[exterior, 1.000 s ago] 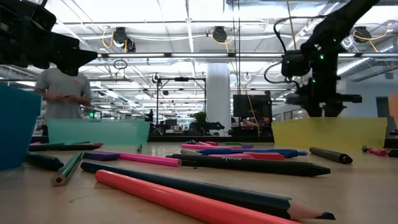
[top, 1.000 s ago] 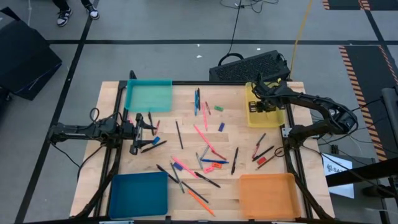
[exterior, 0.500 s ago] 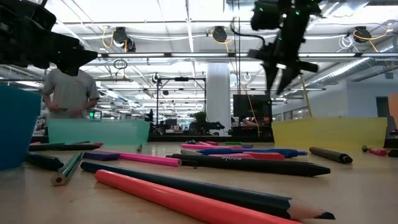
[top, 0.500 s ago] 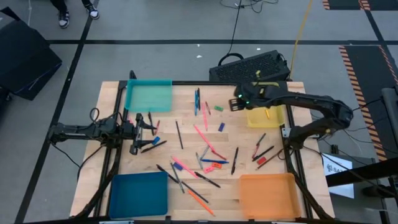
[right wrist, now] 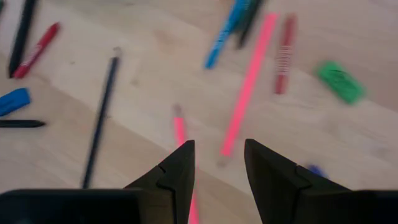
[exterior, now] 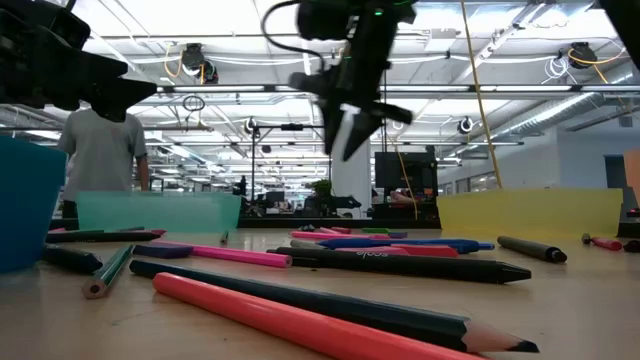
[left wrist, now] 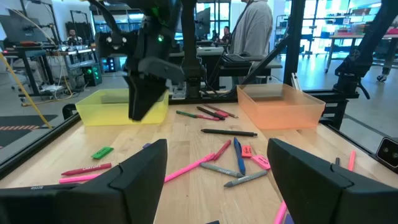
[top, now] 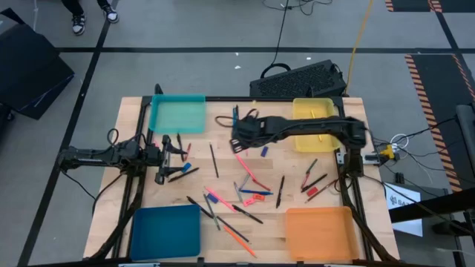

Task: Sort crayons/erasers/pens/pencils in bins
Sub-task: Put the pink pencil into the yellow bin

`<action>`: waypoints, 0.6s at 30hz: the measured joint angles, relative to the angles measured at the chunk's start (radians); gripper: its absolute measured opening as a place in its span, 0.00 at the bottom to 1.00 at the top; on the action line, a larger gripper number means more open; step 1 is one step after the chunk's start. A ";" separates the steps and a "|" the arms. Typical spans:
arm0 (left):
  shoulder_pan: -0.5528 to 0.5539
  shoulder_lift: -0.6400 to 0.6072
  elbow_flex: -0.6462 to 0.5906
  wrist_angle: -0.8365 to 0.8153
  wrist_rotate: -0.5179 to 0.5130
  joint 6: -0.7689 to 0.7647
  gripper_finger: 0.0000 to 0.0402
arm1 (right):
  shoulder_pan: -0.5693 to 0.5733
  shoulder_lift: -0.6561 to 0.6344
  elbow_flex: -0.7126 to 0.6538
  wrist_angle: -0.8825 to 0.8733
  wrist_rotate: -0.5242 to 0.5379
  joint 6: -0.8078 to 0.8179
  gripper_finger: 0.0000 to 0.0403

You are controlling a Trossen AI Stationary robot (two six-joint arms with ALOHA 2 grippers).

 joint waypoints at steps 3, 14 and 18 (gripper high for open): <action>0.000 0.000 0.000 0.000 0.000 0.000 0.69 | 0.019 0.077 0.082 -0.001 -0.024 -0.001 0.33; 0.000 0.000 0.000 0.000 0.000 0.000 0.69 | 0.004 0.206 0.127 0.011 0.006 -0.033 0.34; 0.000 0.000 0.000 0.000 0.000 0.000 0.69 | -0.011 0.222 0.120 0.001 0.110 -0.038 0.34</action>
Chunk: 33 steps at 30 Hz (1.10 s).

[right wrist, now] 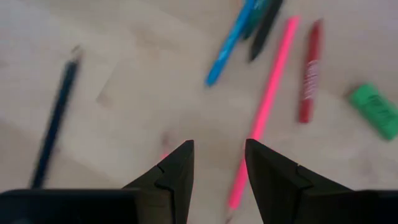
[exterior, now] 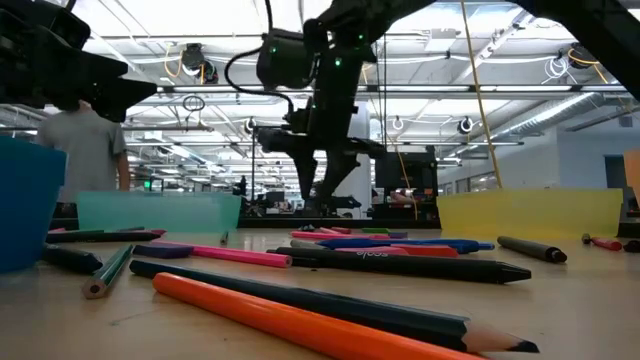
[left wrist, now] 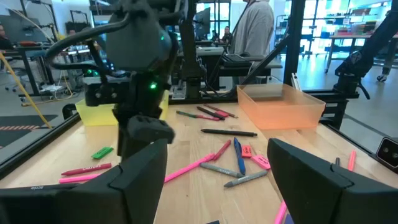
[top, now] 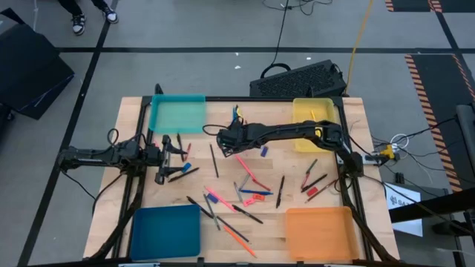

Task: Sort crayons/erasers/pens/pencils in bins
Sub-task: Put the pink pencil into the yellow bin

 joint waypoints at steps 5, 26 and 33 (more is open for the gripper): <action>0.000 0.000 0.000 0.000 0.000 0.000 0.69 | -0.034 0.006 -0.048 0.014 -0.005 0.009 0.34; 0.000 0.000 0.000 0.000 0.000 0.000 0.69 | -0.025 -0.003 -0.238 0.155 -0.049 0.052 0.19; 0.000 0.000 0.000 0.000 0.000 0.000 0.69 | -0.018 -0.001 -0.239 0.148 -0.030 0.046 0.08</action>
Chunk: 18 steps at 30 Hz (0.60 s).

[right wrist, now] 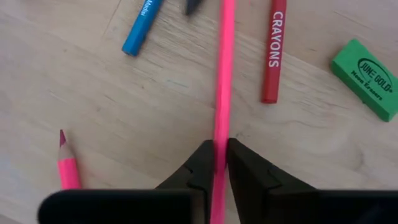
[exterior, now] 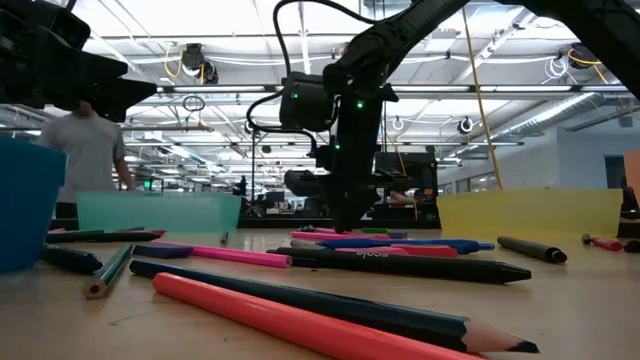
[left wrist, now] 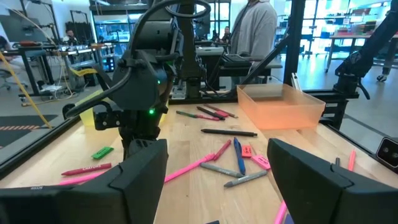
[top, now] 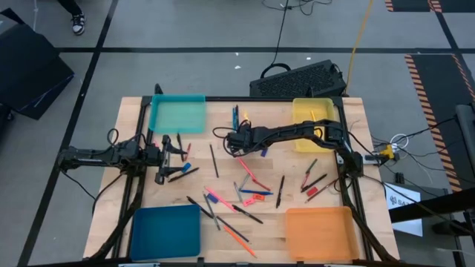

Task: Sort crayons/erasers/pens/pencils in bins
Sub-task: Put the pink pencil into the yellow bin

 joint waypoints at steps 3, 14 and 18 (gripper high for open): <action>0.000 0.000 0.000 0.000 0.000 0.000 0.69 | 0.000 0.001 0.000 0.000 -0.001 0.000 0.05; 0.000 0.000 0.000 0.000 0.000 0.000 0.69 | 0.001 -0.056 -0.007 -0.035 -0.039 0.010 0.04; 0.000 0.000 0.000 0.000 0.000 0.000 0.69 | 0.000 -0.150 -0.006 -0.077 -0.017 0.003 0.04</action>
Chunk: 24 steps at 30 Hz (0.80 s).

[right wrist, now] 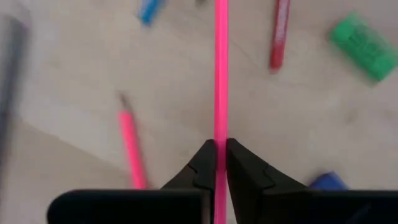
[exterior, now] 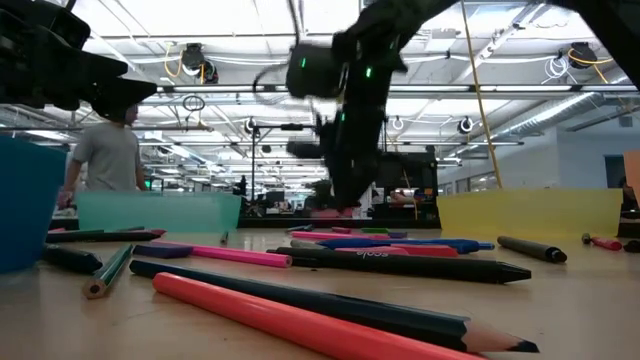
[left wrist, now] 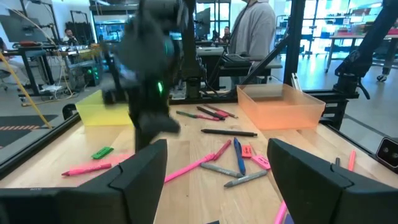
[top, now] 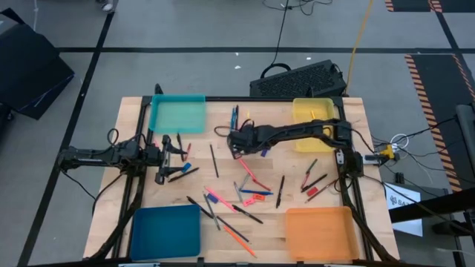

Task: Sort crayons/erasers/pens/pencils in bins
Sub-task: Put the pink pencil into the yellow bin

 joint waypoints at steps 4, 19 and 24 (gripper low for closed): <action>0.000 0.000 0.000 0.000 0.000 0.000 0.69 | -0.019 -0.121 0.001 -0.088 0.082 -0.028 0.04; 0.000 0.000 0.000 0.000 0.000 0.000 0.69 | -0.296 -0.556 -0.141 -0.467 0.278 -0.127 0.04; 0.000 0.000 0.000 0.000 0.000 0.000 0.69 | -0.403 -0.684 -0.367 -0.420 0.241 -0.137 0.04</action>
